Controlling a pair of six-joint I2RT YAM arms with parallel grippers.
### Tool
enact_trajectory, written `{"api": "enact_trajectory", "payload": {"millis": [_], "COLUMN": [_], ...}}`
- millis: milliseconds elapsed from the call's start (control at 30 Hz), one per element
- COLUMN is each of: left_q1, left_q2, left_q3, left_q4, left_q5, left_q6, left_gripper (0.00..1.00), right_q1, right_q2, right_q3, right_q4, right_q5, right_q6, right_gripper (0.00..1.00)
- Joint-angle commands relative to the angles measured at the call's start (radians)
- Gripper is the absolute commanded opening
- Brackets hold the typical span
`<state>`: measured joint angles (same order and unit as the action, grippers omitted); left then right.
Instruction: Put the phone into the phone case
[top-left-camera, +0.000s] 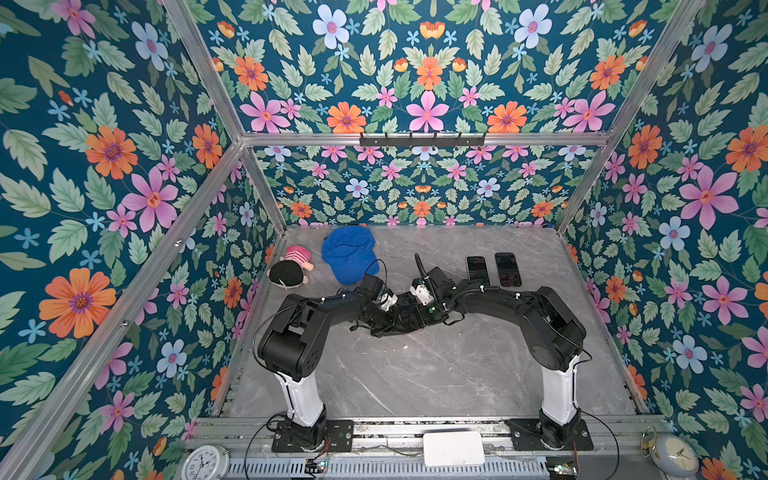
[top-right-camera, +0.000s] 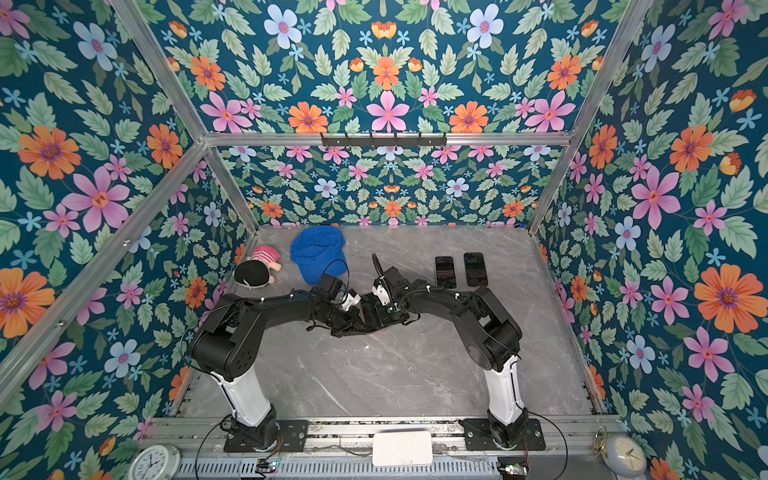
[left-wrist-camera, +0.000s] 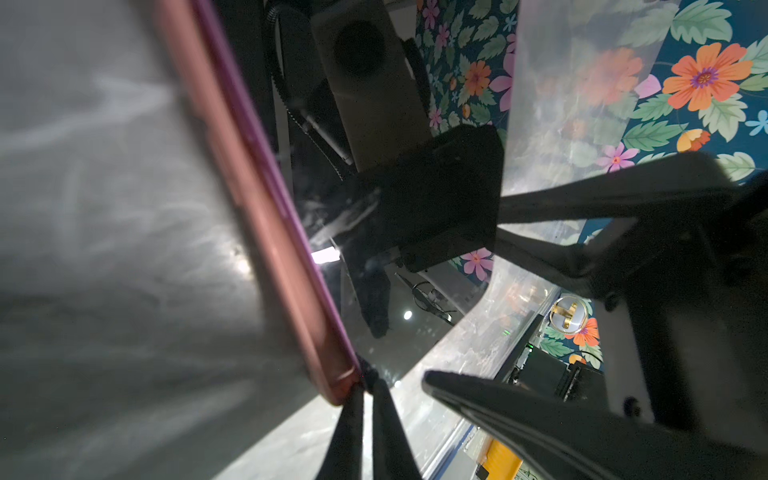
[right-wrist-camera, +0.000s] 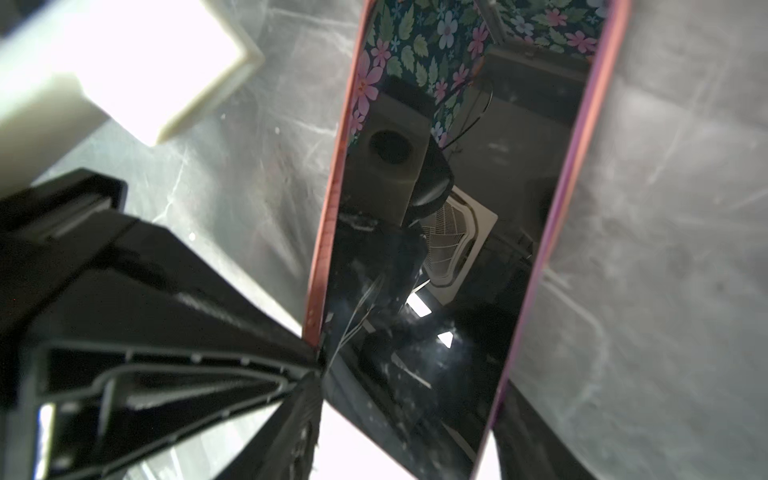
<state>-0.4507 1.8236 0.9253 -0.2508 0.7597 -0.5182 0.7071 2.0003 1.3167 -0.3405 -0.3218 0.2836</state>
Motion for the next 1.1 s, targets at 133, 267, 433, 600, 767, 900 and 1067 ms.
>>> {"api": "enact_trajectory", "payload": {"millis": [133,267,433,600,767,900,1067], "left_q1": [-0.007,-0.006,-0.004,-0.002,0.009,0.019,0.025], "left_q2": [0.009,-0.006,-0.031,-0.058,-0.107,-0.151,-0.131], "left_q3": [-0.021,-0.028,-0.034,-0.041,-0.052,-0.063,-0.078], "left_q4": [-0.055,-0.05,-0.051,-0.054,-0.057,-0.043,0.02], "left_q5": [-0.154,-0.151,-0.152,-0.157,-0.168,-0.17,-0.142], "left_q6": [0.014,0.011,0.008,0.004,-0.007,-0.025,-0.05], "left_gripper": [0.1,0.1,0.1,0.11,0.14,0.26,0.34], "right_q1": [0.031,0.048,0.061,0.063,0.071,0.081,0.091], "right_q2": [0.029,0.046,0.059,0.055,0.061,0.078,0.086], "right_q3": [-0.012,-0.006,-0.015,-0.022,-0.024,-0.028,-0.031], "right_q4": [-0.102,-0.138,-0.155,-0.151,-0.152,-0.151,-0.148], "right_q5": [0.106,0.184,0.24,0.256,0.275,0.292,0.299], "right_q6": [-0.04,-0.06,-0.07,-0.071,-0.07,-0.07,-0.061], "right_gripper": [0.72,0.73,0.71,0.68,0.67,0.69,0.69]}}
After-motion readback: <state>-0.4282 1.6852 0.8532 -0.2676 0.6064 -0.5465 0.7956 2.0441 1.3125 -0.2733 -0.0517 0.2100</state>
